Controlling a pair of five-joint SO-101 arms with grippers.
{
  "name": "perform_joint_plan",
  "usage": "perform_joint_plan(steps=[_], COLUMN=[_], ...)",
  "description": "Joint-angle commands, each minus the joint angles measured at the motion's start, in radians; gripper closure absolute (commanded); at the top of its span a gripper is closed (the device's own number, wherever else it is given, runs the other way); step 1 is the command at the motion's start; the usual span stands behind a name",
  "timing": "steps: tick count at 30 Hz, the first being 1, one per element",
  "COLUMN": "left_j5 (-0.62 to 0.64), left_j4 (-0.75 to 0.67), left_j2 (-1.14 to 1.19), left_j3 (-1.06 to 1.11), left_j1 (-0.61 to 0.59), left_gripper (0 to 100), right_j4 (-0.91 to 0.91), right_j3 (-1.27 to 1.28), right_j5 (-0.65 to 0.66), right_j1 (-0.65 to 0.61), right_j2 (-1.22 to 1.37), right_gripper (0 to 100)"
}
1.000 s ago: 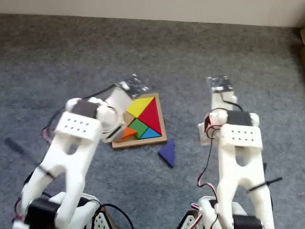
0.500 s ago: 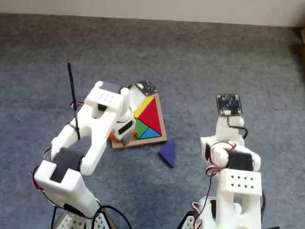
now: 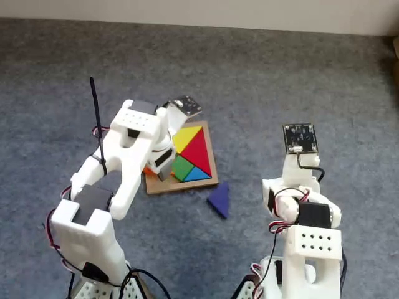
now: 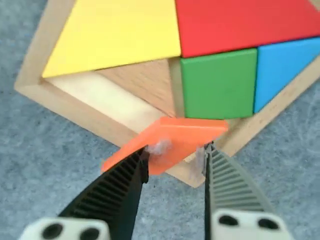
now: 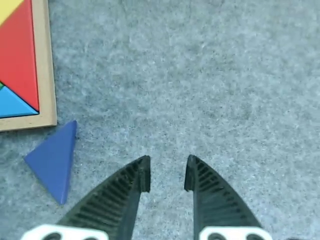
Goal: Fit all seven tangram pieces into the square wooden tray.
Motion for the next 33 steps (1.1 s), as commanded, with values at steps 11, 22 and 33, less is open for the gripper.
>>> perform_joint_plan(steps=[11, 22, 33], left_j5=[0.011, -0.063, -0.071], left_j4=[-0.084, -0.081, 0.083], left_j2=[0.025, 0.015, -0.094], left_j3=[-0.062, -0.064, -0.193], left_j1=[-0.021, -0.016, -0.019], left_gripper=[81, 81, 79], right_j4=[-0.021, -0.018, -0.019], right_j3=[-0.002, -0.002, -0.002], right_j5=[-0.003, -0.003, -0.003], right_j1=[0.015, 0.015, 0.015], right_j2=[-0.021, -0.024, -0.024], right_gripper=[88.5, 88.5, 88.5])
